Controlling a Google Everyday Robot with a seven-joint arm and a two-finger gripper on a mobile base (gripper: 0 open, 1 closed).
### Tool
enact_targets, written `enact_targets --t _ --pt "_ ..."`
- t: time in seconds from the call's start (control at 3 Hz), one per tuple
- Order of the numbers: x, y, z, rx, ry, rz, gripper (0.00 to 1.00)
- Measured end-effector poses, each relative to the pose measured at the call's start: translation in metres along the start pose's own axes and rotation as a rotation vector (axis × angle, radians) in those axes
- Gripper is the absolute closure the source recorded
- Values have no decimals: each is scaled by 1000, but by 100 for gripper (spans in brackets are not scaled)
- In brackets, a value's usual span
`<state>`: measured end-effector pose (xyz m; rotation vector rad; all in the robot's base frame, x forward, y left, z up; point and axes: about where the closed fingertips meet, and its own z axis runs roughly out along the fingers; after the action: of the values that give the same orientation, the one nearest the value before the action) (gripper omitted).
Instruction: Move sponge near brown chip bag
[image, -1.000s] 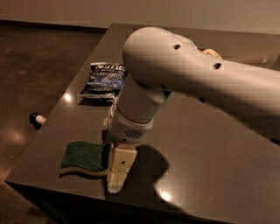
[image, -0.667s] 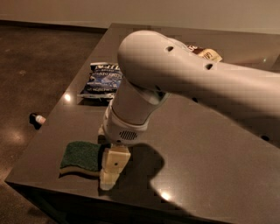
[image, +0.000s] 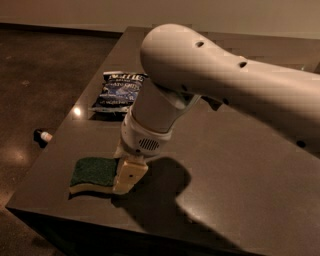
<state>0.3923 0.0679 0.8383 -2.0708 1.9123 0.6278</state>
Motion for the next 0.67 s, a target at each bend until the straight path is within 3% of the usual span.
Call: enact_targets --t 0.33,0.67 --pt "16 -22 -21 25 -3 56 88" --pt "43 -52 -50 80 -12 134 100"
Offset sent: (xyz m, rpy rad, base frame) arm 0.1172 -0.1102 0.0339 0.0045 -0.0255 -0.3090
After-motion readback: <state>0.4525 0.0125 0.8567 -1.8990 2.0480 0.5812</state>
